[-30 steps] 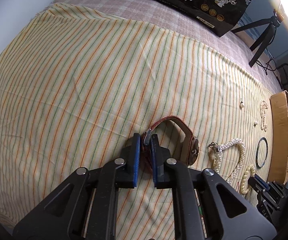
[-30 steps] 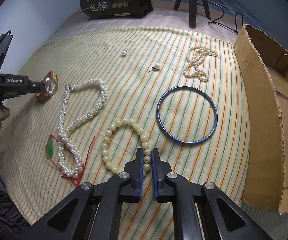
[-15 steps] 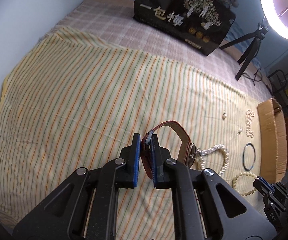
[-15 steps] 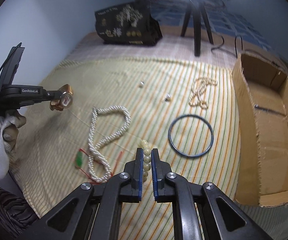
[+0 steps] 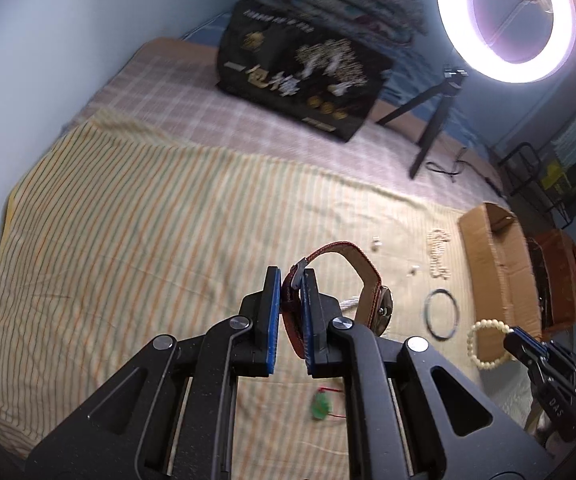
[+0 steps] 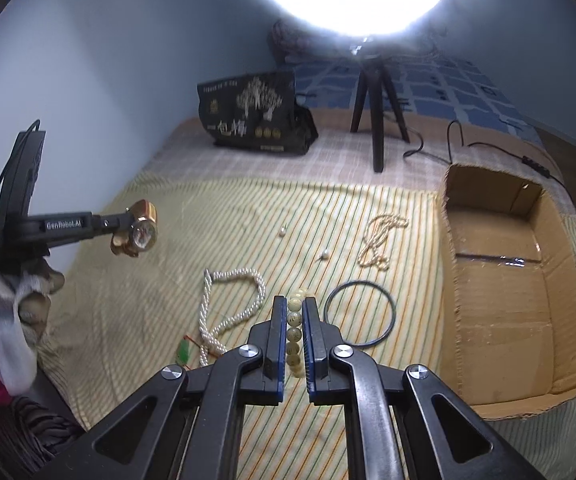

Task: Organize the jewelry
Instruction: 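Carry the watch and bracelet into the cardboard box and open both tools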

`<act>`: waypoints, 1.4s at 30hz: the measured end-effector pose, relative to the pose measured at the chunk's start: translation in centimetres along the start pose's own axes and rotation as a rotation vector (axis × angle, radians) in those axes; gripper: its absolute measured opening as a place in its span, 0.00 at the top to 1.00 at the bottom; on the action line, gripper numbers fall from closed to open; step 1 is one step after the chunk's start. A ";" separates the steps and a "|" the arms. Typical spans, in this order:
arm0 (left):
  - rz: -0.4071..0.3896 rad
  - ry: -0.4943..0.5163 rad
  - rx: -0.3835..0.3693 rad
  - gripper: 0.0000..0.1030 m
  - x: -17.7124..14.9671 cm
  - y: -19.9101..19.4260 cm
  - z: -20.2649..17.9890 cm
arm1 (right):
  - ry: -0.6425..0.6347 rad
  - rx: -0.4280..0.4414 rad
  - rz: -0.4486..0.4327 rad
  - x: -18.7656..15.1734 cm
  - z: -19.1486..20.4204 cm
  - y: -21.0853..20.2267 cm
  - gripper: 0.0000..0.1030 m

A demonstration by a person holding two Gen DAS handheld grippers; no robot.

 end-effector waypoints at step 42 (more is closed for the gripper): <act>-0.025 0.258 -0.217 0.92 -4.1 -1.1 -27.0 | 0.209 -0.218 -0.155 -0.6 -15.8 -13.1 0.95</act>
Point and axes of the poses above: each gripper's, at about its wrist camera, not at the fingertips, and y roughly the way its jaws point, z to its left, x to its top, the point moved 10 cm from there along y, roughly the way its jaws point, and after that the axes turned 14 degrees about x, right-handed, at the moved point
